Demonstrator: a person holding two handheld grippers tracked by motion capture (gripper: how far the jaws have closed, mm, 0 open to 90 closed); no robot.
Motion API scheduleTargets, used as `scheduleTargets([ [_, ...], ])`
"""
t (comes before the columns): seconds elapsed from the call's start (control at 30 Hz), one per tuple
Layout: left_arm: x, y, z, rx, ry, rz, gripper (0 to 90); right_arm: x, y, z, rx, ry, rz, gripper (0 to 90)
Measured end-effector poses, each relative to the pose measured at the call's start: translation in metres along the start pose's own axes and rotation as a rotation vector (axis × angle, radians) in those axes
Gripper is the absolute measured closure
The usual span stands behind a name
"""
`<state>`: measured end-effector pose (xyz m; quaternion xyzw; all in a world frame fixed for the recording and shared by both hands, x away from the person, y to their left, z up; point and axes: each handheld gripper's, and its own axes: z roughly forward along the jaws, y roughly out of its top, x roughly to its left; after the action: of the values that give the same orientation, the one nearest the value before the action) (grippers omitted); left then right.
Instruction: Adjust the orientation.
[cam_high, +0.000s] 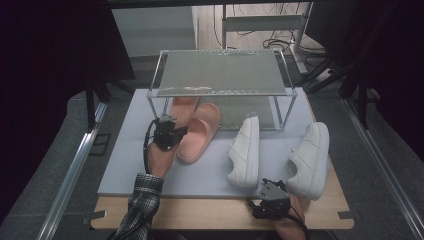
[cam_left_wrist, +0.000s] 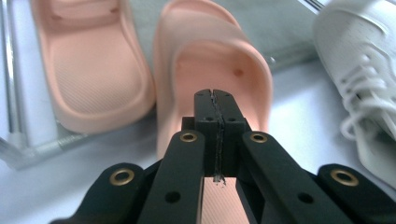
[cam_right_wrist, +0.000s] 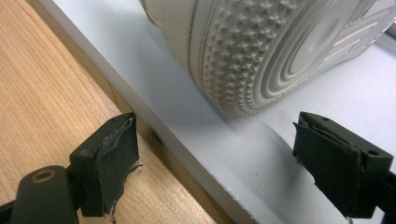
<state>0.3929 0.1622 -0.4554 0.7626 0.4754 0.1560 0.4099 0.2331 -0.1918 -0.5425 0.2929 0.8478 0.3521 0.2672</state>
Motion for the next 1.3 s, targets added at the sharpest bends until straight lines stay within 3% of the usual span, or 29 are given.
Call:
scheduleTargets([
  [0.27, -0.005, -0.018, -0.011, 0.019, -0.044, 0.018, 89.8, 0.0, 0.0, 0.0, 0.0, 0.0, 0.0, 14.7],
  [0.73, -0.014, -0.048, -0.03, 0.026, -0.068, 0.061, 89.7, -0.001, 0.0, 0.0, 0.0, 0.0, 0.001, 14.7],
  [0.87, -0.017, -0.058, -0.032, 0.032, -0.088, 0.065, 89.7, -0.002, 0.0, -0.001, -0.007, 0.01, 0.026, 14.7],
  [1.3, -0.02, -0.082, -0.034, 0.063, -0.065, 0.087, 89.7, -0.004, 0.0, -0.001, -0.014, 0.027, 0.042, 14.6],
])
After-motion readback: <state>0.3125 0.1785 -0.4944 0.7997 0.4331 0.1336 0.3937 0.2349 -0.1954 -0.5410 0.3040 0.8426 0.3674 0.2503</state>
